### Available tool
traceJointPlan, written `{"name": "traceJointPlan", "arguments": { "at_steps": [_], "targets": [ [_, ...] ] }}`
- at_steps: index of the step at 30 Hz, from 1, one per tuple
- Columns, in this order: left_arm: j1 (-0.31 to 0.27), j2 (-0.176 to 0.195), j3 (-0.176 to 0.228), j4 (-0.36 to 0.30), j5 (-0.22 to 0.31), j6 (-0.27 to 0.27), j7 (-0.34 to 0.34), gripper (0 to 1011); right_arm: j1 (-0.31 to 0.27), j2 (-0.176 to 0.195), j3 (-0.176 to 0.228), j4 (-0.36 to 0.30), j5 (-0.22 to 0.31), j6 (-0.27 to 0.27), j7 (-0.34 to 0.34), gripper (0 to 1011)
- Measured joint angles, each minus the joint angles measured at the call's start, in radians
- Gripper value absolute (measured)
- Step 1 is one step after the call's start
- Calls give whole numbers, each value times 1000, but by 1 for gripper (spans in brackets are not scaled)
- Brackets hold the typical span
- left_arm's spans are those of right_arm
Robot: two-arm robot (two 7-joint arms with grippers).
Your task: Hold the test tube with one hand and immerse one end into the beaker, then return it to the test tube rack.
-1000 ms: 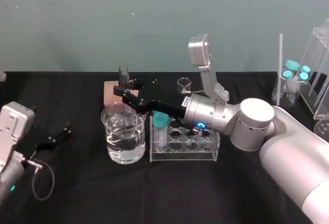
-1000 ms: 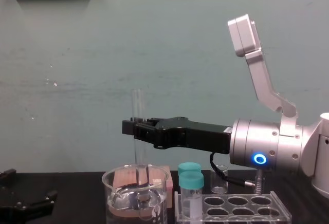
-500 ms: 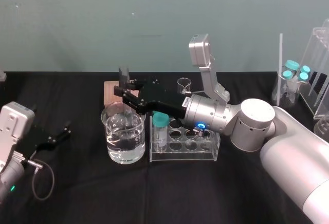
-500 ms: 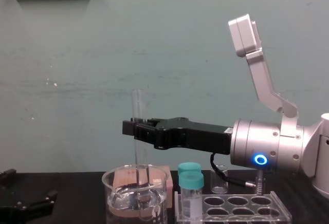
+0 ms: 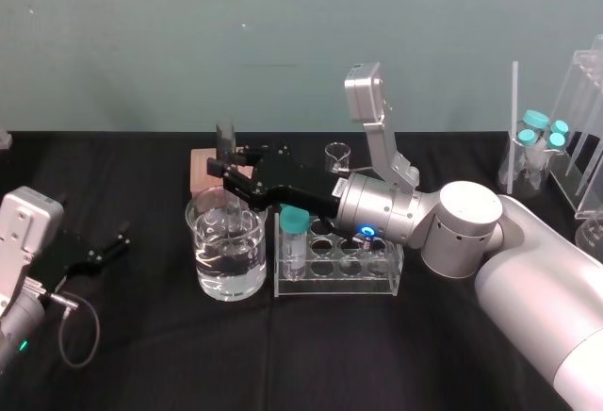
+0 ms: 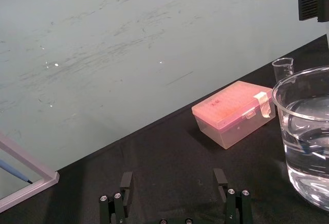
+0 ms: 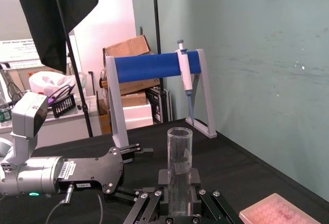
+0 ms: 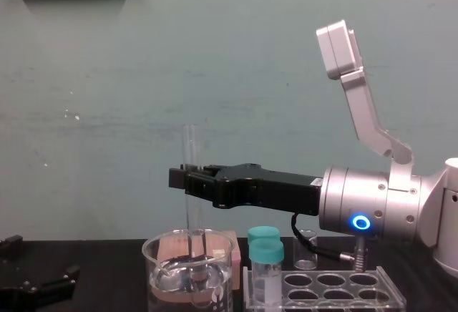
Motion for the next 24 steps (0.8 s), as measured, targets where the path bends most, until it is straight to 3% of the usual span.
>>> {"name": "traceJointPlan", "arguments": {
  "at_steps": [24],
  "targets": [
    [0,0,0,0,0,0,0,1000,5,-1,0,5,0,-3,0,226]
  ]
}}
